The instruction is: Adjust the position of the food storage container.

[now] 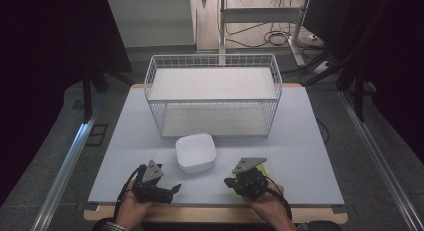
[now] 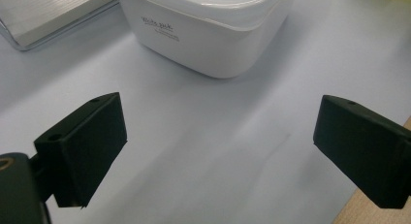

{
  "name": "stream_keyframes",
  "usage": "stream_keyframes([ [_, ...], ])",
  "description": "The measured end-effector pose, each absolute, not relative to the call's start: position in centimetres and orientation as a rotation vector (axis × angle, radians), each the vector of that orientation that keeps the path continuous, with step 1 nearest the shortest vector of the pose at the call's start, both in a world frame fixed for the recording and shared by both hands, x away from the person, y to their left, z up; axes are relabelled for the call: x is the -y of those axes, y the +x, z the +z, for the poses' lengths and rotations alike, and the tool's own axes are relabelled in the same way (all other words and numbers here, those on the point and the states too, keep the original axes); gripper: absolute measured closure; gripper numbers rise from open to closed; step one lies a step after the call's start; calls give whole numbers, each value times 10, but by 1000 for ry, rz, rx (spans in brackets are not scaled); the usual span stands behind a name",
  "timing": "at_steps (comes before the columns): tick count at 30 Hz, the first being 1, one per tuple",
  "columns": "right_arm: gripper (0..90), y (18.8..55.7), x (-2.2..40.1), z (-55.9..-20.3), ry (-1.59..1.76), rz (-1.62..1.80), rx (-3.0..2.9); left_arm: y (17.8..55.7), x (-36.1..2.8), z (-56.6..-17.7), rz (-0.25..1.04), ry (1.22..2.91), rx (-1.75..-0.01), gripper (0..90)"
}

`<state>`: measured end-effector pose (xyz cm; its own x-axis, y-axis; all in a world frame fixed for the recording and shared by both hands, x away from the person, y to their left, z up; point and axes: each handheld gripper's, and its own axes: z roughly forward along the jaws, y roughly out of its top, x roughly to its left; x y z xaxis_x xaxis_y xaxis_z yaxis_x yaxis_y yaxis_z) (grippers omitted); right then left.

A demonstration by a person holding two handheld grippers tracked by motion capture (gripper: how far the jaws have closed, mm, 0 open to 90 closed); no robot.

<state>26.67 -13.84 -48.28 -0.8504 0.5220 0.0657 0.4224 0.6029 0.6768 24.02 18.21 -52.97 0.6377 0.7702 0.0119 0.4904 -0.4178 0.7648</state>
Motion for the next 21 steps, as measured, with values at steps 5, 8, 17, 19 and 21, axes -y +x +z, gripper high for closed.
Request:
stream_keyframes([
  [5,894,275,157,-481,863,1069,-2658,240,-182,-530,468,2100,-980,47],
  [8,894,279,167,-480,892,1067,-2640,240,-182,-530,467,2103,-979,47],
  [17,894,296,201,-477,1025,1072,-2556,240,-181,-530,463,2106,-979,47],
  [19,894,297,203,-477,1036,1075,-2552,240,-181,-531,462,2107,-978,48],
  [21,894,302,211,-477,1064,1087,-2528,240,-181,-531,459,2108,-979,48],
])
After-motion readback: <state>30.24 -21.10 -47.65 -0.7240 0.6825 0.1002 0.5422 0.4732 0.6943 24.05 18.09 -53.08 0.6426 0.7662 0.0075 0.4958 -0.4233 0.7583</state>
